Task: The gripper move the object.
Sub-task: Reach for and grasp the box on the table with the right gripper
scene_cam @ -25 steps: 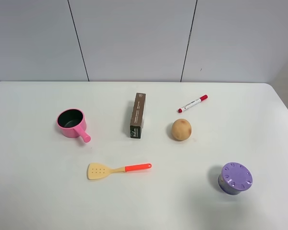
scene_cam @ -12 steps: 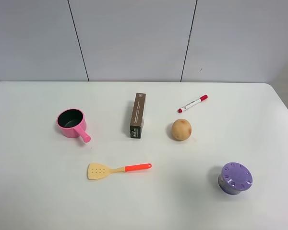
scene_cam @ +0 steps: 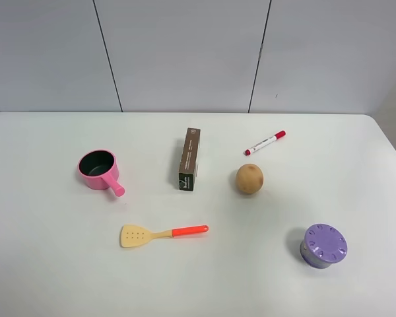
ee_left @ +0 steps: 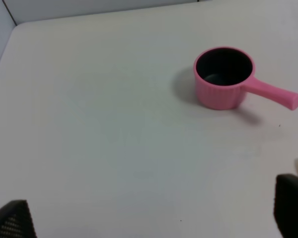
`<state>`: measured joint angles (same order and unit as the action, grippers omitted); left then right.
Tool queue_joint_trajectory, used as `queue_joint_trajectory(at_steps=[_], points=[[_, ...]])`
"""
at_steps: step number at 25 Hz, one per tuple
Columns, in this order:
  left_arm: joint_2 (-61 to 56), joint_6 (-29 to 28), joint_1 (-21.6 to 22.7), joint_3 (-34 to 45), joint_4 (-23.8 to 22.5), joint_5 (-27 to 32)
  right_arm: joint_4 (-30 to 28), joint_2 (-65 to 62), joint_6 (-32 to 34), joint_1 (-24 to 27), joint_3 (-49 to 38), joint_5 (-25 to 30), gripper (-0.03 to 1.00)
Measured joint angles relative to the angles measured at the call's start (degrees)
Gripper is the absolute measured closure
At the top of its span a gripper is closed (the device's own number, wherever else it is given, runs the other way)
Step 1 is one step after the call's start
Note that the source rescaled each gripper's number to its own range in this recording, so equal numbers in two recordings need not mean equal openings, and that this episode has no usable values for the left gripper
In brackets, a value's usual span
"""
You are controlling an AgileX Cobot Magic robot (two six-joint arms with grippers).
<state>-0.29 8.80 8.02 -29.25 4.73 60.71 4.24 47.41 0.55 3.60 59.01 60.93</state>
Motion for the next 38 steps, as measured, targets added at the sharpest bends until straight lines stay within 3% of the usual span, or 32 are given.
queue_joint_trajectory(at_steps=[6,13,19,25,29,34,38], points=[[0.0,0.0,0.0,0.0,0.0,0.0,1.8,8.4,0.8,-3.2,0.1,-5.1,-0.03],[0.0,0.0,0.0,0.0,0.0,0.0,-3.5,17.4,17.2,-17.6,0.1,-13.8,-0.03],[0.0,0.0,0.0,0.0,0.0,0.0,-6.8,28.6,27.7,-27.5,6.1,-15.7,-0.03],[0.0,0.0,0.0,0.0,0.0,0.0,-9.1,41.6,33.6,-35.3,21.3,-11.0,-0.03],[0.0,0.0,0.0,0.0,0.0,0.0,-9.3,50.9,35.2,-39.0,33.0,-4.2,-0.03],[0.0,0.0,0.0,0.0,0.0,0.0,-10.6,61.4,39.6,-41.6,45.7,4.3,-0.03],[0.0,0.0,0.0,0.0,0.0,0.0,-11.1,67.5,42.5,-42.3,51.8,8.0,-0.03]])
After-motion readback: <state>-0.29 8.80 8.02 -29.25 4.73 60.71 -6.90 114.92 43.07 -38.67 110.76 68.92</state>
